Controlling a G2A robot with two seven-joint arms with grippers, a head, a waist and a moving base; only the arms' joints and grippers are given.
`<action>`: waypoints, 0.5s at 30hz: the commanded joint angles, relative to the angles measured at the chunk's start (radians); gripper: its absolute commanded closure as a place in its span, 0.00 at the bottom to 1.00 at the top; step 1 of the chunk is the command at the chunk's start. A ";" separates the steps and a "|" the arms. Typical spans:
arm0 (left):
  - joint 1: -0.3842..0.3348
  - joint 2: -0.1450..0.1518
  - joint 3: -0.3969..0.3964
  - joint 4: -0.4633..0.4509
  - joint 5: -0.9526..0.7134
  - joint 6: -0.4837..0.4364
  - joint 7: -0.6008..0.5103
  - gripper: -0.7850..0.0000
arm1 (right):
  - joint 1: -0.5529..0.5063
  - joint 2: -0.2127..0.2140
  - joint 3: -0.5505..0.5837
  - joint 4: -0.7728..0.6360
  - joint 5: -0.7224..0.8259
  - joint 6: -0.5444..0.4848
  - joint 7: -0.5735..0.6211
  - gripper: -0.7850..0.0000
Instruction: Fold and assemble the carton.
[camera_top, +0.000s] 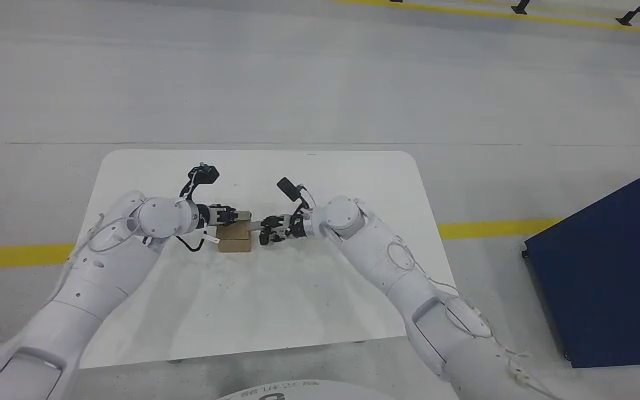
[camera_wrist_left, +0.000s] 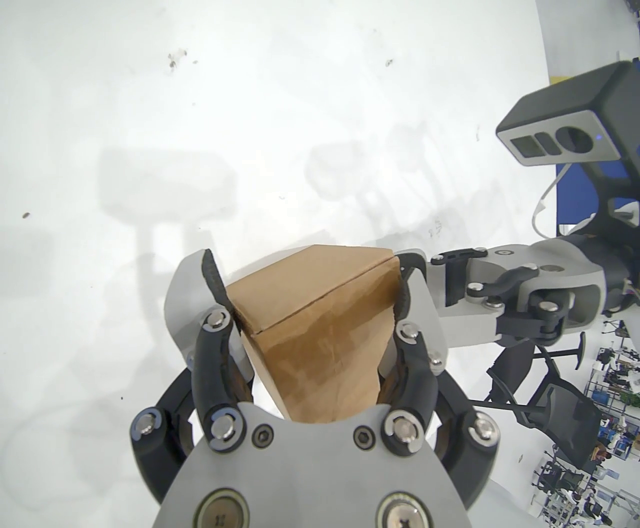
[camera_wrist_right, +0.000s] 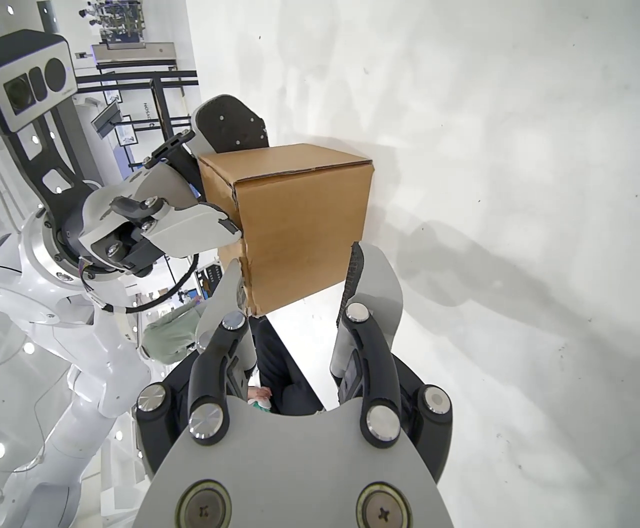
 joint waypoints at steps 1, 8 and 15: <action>0.000 -0.001 0.000 0.001 -0.001 0.001 -0.001 0.22 | 0.000 0.000 -0.002 0.000 -0.005 -0.006 0.003 0.60; 0.000 -0.001 -0.003 0.003 0.001 -0.003 0.001 0.21 | -0.005 0.002 0.000 -0.008 -0.002 -0.018 0.006 0.56; 0.014 0.010 -0.046 -0.015 -0.041 -0.054 0.004 0.01 | -0.020 0.010 0.022 -0.027 0.019 -0.052 0.013 0.44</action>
